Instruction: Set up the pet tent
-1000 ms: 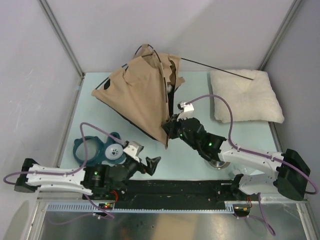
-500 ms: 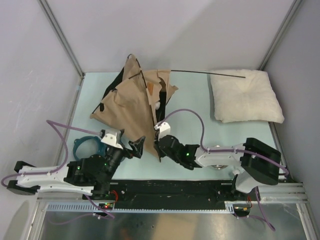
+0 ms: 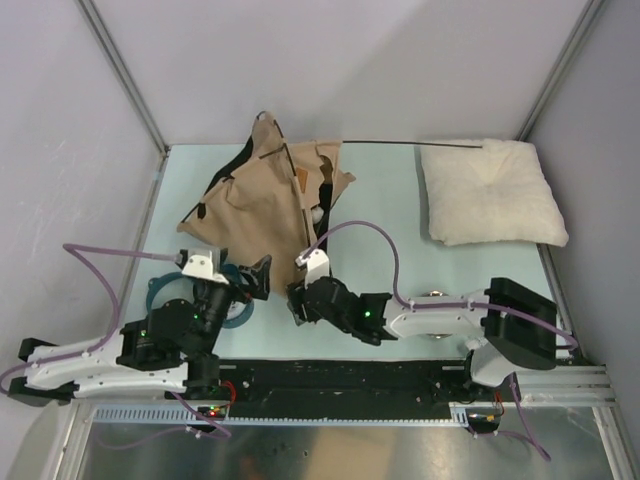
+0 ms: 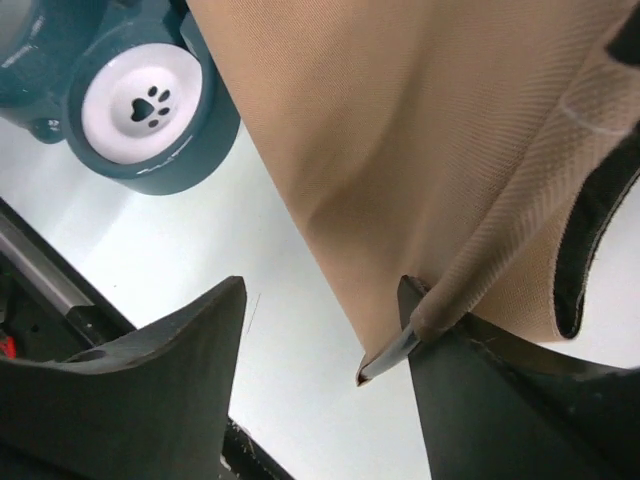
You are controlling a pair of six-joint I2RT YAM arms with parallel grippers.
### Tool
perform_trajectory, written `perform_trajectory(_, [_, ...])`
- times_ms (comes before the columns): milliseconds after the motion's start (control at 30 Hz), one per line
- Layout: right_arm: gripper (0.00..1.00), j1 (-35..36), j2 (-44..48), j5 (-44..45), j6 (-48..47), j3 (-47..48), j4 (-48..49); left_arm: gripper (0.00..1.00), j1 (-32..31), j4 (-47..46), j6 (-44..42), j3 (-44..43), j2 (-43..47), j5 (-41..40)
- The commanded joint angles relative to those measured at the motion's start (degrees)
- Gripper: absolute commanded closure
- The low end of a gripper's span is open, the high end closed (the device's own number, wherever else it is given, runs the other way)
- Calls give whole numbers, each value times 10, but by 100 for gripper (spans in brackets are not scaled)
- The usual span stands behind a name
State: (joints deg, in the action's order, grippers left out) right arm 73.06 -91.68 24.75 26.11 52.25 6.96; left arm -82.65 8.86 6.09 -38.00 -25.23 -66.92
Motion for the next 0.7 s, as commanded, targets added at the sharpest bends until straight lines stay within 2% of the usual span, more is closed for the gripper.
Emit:
perform_trajectory(0, [28, 2, 82, 2, -2, 21, -6, 0, 24, 22, 37, -29, 0, -4])
perform_trajectory(133, [21, 8, 150, -4, -8, 21, -25, 0, 55, 40, 65, -34, -11, 7])
perform_trajectory(233, [19, 16, 211, 17, -4, 21, -76, 0, 88, 61, 103, -31, -8, 24])
perform_trajectory(400, [19, -2, 331, 68, -10, 8, -156, 0, 157, 71, 158, -18, -28, 138])
perform_trajectory(533, [19, -105, 376, 70, -48, 7, -185, 0, 199, 69, 155, -45, -125, 229])
perform_trajectory(667, [21, -255, 373, 11, -80, 7, -183, 0, 205, 57, 118, -98, -218, 295])
